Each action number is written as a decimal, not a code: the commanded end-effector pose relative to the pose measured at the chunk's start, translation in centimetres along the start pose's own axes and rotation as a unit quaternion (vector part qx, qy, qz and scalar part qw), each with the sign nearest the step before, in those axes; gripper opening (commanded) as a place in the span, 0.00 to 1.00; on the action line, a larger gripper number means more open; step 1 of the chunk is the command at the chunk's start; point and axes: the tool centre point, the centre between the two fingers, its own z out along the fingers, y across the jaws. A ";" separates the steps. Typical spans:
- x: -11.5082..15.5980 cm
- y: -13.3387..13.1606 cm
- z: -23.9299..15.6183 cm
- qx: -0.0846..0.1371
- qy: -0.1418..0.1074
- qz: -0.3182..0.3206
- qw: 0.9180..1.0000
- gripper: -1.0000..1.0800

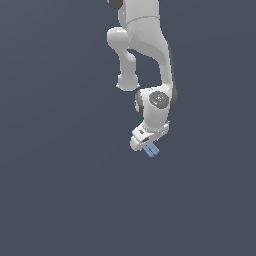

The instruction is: Pick up the object and move it to a goal position.

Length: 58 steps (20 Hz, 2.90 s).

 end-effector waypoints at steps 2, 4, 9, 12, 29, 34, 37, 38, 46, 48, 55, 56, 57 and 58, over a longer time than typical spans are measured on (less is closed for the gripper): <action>-0.1 -0.1 1.7 0.000 0.000 -0.001 1.000 0.96; -0.1 -0.1 2.3 0.000 0.000 -0.002 1.000 0.96; 0.0 -0.1 2.7 0.000 0.000 -0.002 1.000 0.00; 0.0 -0.1 2.7 0.000 0.000 -0.002 1.000 0.00; 1.5 1.3 0.8 0.000 0.001 -0.003 1.000 0.00; 3.3 2.9 -1.3 0.000 0.001 -0.003 1.000 0.00; 4.5 4.2 -2.9 0.001 0.001 -0.003 1.000 0.00; 5.0 4.6 -3.4 0.001 0.001 -0.003 1.000 0.00; 8.4 7.9 -7.5 0.001 0.001 -0.003 1.000 0.00; 9.2 8.6 -8.4 0.001 0.000 -0.002 1.000 0.00; 11.5 10.8 -11.0 0.001 0.000 -0.002 1.000 0.00; 11.8 11.1 -11.3 0.001 0.000 -0.002 1.000 0.00; 12.1 11.3 -11.6 0.001 0.000 -0.002 1.000 0.00; 12.3 11.5 -11.8 0.001 0.000 -0.002 1.000 0.00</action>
